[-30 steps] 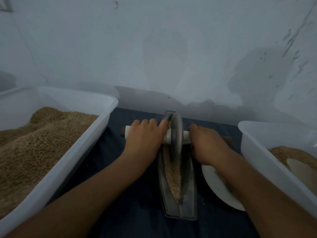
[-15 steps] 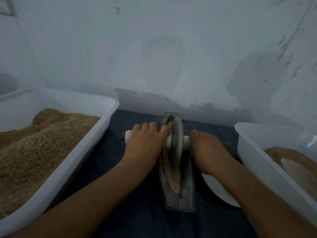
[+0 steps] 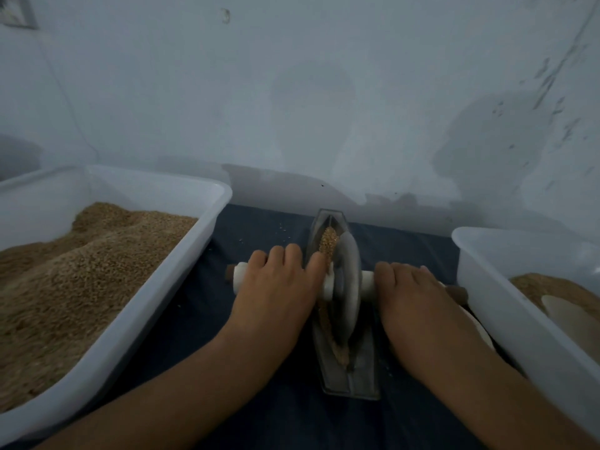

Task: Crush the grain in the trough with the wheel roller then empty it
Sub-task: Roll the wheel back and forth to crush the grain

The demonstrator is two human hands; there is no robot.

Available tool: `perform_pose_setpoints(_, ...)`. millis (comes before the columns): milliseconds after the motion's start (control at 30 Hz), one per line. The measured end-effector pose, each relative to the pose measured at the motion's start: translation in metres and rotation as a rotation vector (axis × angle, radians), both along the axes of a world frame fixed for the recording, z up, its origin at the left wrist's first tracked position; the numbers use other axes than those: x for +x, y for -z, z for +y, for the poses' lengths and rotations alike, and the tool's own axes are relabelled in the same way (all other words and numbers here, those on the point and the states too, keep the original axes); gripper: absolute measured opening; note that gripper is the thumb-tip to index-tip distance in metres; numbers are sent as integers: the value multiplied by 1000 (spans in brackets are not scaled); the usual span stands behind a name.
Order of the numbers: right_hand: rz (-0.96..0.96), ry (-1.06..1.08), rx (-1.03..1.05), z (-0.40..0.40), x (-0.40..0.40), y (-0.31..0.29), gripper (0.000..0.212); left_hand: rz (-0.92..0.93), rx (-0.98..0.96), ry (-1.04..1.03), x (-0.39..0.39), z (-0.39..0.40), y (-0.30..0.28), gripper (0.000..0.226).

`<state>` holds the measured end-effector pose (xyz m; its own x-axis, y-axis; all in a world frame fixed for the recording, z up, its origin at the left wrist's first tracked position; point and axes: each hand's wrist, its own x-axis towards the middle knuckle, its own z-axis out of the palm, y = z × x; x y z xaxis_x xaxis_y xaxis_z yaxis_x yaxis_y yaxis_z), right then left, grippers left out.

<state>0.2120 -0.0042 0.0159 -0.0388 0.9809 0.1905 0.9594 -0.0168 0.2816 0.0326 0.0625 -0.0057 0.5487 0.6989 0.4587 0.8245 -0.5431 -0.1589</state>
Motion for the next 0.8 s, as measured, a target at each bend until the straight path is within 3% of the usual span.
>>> perform_pose_setpoints(167, 43, -14, 1, 40, 12, 0, 21, -4, 14, -13, 14, 38, 0, 47)
perform_pose_setpoints(467, 29, -3, -130, 102, 30, -14, 30, -29, -14, -25, 29, 86, -6, 48)
perform_pose_setpoints(800, 51, -51, 18, 70, 21, 1, 26, -60, 31, -19, 19, 57, 6, 43)
